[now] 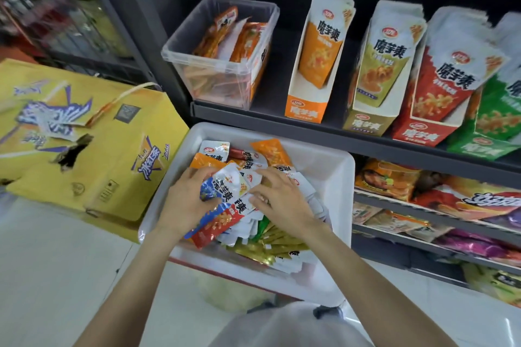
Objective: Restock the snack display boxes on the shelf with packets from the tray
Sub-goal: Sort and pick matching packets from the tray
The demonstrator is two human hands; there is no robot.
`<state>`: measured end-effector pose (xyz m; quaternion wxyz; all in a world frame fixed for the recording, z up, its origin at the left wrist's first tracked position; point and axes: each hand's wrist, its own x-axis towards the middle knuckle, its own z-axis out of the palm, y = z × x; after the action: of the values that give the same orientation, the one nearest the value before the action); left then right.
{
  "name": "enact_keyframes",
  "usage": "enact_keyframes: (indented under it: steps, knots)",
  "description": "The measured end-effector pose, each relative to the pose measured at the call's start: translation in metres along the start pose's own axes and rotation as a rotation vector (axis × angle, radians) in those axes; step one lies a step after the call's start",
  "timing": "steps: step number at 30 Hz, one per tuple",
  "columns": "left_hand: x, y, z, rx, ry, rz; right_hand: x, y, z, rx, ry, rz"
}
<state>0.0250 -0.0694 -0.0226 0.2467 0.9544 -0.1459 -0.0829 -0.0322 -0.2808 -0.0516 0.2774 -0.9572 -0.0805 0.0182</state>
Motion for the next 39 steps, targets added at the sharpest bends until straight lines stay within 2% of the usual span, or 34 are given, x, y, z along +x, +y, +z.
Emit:
enact_keyframes:
  steps: [2, 5, 9, 15, 19, 23, 27, 30, 32, 35, 37, 39]
  knots:
    - [-0.002, 0.007, -0.008, -0.159, -0.028, 0.004, -0.005, -0.006, -0.017, 0.167, 0.096, 0.093]
    - [-0.005, 0.037, -0.023, -0.426, -0.083, 0.026, -0.011, -0.015, -0.048, 0.446, 0.145, 0.216]
    - [-0.004, 0.089, -0.023, -0.673, -0.041, 0.055, -0.025, -0.015, -0.089, 0.816, 0.198, 0.341]
    - [-0.001, 0.166, 0.007, -0.810, -0.047, 0.151, -0.065, 0.010, -0.134, 0.966, 0.348, 0.391]
    - [0.002, 0.225, 0.032, -0.774, -0.057, 0.310, -0.105, 0.038, -0.162, 0.893, 0.512, 0.424]
    - [0.011, 0.286, 0.049, -0.687, 0.031, 0.524, -0.159, 0.082, -0.209, 0.703, 0.868, 0.447]
    - [0.020, 0.351, 0.075, -0.464, 0.090, 0.788, -0.211, 0.131, -0.261, 0.579, 1.270, 0.416]
    - [0.032, 0.395, 0.106, -0.271, 0.118, 0.932, -0.224, 0.164, -0.292, 0.572, 1.468, 0.325]
    - [0.042, 0.418, 0.124, -0.156, 0.142, 0.990, -0.221, 0.184, -0.310, 0.569, 1.502, 0.297]
    - [0.052, 0.443, 0.145, 0.005, 0.165, 1.042, -0.206, 0.213, -0.322, 0.513, 1.391, 0.386]
    - [0.056, 0.453, 0.155, 0.095, 0.197, 1.061, -0.197, 0.229, -0.321, 0.377, 1.262, 0.493]
    - [0.058, 0.458, 0.162, 0.149, 0.245, 1.066, -0.192, 0.242, -0.317, 0.119, 1.124, 0.608]
